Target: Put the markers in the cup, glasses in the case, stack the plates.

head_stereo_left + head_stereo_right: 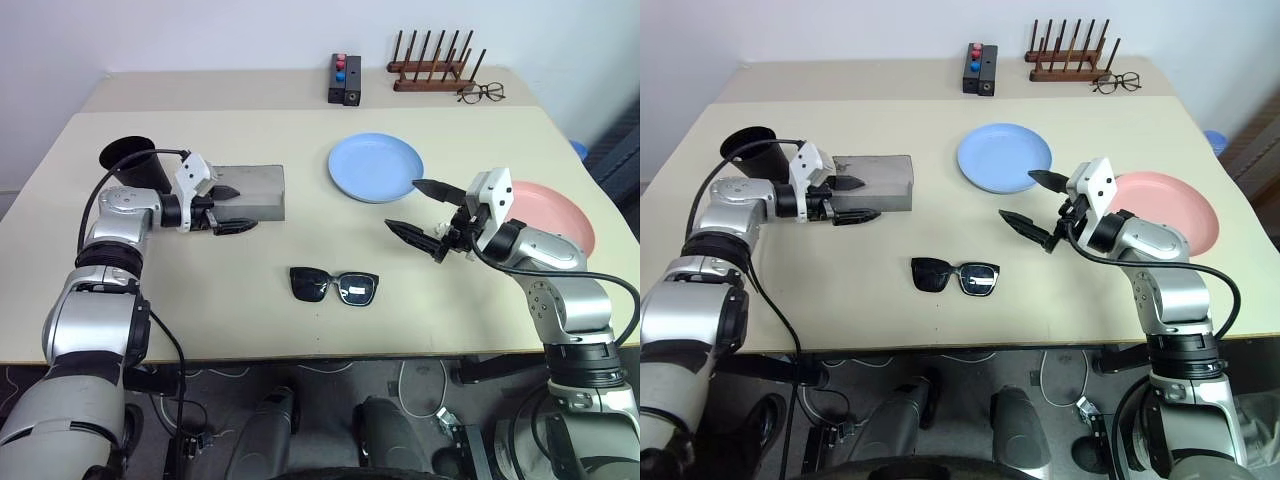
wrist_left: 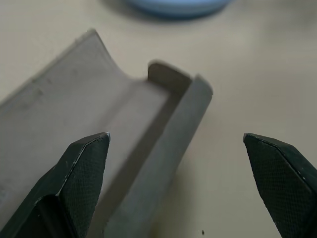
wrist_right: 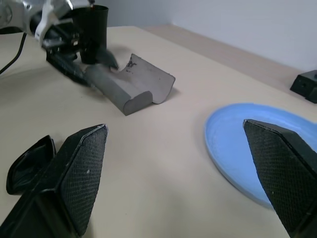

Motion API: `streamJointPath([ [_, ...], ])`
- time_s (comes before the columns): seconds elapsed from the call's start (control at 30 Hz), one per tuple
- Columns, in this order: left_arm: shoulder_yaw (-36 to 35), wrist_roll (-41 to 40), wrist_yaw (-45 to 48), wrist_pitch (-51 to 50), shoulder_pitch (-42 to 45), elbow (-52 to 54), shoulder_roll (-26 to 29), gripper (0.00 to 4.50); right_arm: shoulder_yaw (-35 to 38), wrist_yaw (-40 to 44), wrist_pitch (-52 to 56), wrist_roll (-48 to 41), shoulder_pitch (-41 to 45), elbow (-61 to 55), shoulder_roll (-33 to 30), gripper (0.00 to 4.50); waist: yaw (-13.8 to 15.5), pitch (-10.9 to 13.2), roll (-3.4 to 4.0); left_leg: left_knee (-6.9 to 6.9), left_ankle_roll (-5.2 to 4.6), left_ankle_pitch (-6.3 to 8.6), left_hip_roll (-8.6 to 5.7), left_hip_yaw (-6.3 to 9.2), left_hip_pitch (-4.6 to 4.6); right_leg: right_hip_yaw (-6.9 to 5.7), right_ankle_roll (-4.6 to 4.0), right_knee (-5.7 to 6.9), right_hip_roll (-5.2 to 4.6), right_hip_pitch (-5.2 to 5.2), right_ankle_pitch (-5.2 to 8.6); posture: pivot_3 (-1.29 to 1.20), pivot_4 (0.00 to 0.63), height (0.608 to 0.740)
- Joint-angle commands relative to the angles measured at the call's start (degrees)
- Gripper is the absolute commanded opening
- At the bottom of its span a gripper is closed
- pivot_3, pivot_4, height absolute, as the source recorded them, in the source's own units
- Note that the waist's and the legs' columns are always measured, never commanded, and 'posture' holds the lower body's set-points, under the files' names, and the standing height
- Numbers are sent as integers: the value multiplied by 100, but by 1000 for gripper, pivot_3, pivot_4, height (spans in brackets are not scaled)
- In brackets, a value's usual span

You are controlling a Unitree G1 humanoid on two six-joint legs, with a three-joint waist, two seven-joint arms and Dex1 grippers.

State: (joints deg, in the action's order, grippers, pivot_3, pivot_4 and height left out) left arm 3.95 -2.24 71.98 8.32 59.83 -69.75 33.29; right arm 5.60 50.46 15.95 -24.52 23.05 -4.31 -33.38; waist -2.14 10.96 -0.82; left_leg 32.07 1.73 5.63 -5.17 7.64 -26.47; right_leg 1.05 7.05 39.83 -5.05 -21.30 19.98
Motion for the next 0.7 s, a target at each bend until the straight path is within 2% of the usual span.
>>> streamJointPath([
  [0.03,79,243,-8,117,117,-112,-68,4473,141,-105,-114,-53,46,-221,30,4500,-11,0,0,0,0,0,0,0,-1,0,0,0,0,0,0,0,150,740],
  [0.13,61,309,37,93,86,-150,-119,3581,93,-136,-162,-5,36,-225,32,4500,-28,0,0,0,0,0,0,0,0,0,0,2,0,-1,0,0,150,740],
  [0.37,-55,256,272,55,100,-83,-80,105,28,-117,-206,36,114,-134,82,4500,-35,0,-1,-1,0,0,1,0,1,-1,0,3,2,0,0,0,150,740],
  [0.53,-175,90,967,-486,152,161,32,44,-40,-115,-261,83,180,-62,135,4500,-37,0,0,0,0,0,0,-1,2,-1,1,3,2,1,1,0,150,740],
  [0.6,-163,4,1509,-848,119,431,216,44,-45,-94,-278,86,180,-55,133,4500,-40,1,-2,0,0,0,0,-1,1,-1,1,3,2,1,1,0,150,740],
  [0.7,208,-313,2020,-1387,-150,1135,593,44,-58,-62,-326,118,188,6,126,4500,-59,1,-2,-2,0,0,3,-1,0,0,1,4,5,-3,1,0,150,740],
])
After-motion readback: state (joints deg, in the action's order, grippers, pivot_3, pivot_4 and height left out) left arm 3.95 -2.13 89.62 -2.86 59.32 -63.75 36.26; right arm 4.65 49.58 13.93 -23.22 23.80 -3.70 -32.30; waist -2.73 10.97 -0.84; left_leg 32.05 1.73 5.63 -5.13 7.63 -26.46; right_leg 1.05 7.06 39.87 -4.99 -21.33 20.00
